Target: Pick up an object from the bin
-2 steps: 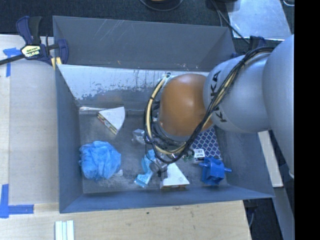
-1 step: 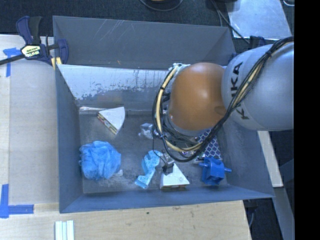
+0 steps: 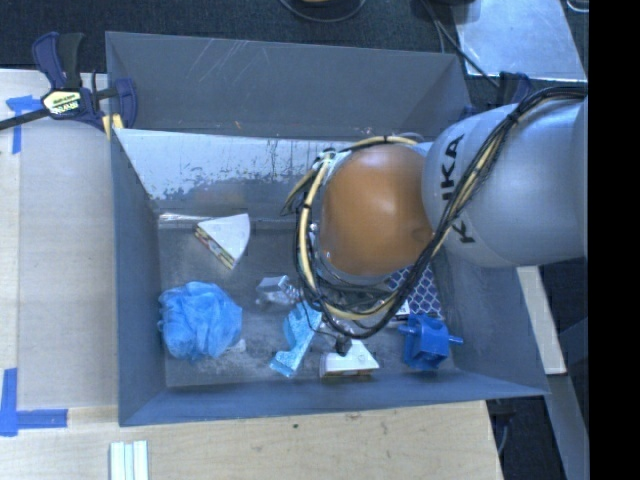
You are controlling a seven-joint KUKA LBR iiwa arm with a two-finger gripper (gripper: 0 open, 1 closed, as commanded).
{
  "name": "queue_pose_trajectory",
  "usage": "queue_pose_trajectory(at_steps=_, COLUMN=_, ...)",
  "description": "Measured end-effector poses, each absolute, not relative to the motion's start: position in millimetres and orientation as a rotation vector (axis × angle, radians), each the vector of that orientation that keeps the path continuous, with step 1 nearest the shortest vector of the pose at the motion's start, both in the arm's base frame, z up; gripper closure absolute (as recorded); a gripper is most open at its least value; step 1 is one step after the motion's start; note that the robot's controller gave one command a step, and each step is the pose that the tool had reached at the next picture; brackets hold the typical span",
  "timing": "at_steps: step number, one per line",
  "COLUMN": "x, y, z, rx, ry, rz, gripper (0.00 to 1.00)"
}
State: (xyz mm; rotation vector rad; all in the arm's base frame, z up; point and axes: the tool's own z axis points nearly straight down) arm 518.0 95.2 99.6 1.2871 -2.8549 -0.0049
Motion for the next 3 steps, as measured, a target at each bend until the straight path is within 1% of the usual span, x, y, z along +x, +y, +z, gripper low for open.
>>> queue_pose_trajectory(at_steps=1, x=521.2, y=101.9, z=71.6, rx=1.308, ry=-2.859, rz=0.002, gripper=0.00)
queue_pose_trajectory(at_steps=2, x=536.8, y=98.0, z=73.9, rx=1.573, ry=-2.722, rz=-0.010, gripper=1.00)
queue_pose_trajectory(at_steps=3, x=536.9, y=98.1, z=73.9, rx=1.573, ry=-2.723, rz=-0.010, gripper=1.00)
